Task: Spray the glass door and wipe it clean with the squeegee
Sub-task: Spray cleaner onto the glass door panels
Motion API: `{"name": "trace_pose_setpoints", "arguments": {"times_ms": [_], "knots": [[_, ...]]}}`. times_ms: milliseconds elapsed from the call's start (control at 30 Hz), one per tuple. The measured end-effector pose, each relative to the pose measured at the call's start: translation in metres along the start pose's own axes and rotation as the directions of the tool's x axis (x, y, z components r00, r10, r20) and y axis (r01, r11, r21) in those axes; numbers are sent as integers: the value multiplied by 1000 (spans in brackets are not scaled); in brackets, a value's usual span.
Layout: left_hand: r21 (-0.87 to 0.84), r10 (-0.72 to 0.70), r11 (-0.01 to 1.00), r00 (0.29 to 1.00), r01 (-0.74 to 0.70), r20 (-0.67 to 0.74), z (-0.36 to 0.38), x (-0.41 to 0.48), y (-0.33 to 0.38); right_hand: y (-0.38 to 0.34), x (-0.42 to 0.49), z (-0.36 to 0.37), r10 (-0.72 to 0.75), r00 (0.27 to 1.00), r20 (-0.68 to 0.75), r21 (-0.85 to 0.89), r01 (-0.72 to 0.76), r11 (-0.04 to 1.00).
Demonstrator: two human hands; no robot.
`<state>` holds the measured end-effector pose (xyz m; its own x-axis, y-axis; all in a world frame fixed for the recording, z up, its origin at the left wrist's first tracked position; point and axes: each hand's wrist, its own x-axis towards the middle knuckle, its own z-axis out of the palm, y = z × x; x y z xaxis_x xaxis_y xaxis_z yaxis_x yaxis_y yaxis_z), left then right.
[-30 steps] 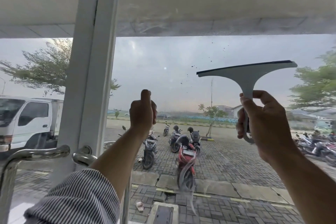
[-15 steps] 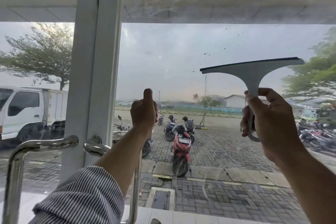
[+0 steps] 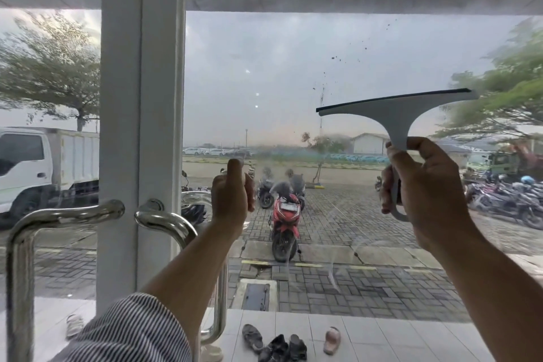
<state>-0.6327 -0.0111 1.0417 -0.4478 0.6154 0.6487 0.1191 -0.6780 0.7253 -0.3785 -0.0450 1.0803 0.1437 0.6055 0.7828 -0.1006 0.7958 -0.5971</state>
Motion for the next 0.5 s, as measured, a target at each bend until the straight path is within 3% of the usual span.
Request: {"name": "trace_pose_setpoints", "arguments": {"times_ms": [133,300,500], "knots": [[-59,-3,998,995,-3,-104,-8,-4,1,5,-5,5,24,1000,4,9,-24,1000],[-71,-50,996,998,48,-26,-23,-15,-15,7,-10,16,41,999,10,19,-41,999],[-152,-88,986,987,67,-133,-22,-20,-19,8,-19,17,62,998,-1,18,-62,998]]}}
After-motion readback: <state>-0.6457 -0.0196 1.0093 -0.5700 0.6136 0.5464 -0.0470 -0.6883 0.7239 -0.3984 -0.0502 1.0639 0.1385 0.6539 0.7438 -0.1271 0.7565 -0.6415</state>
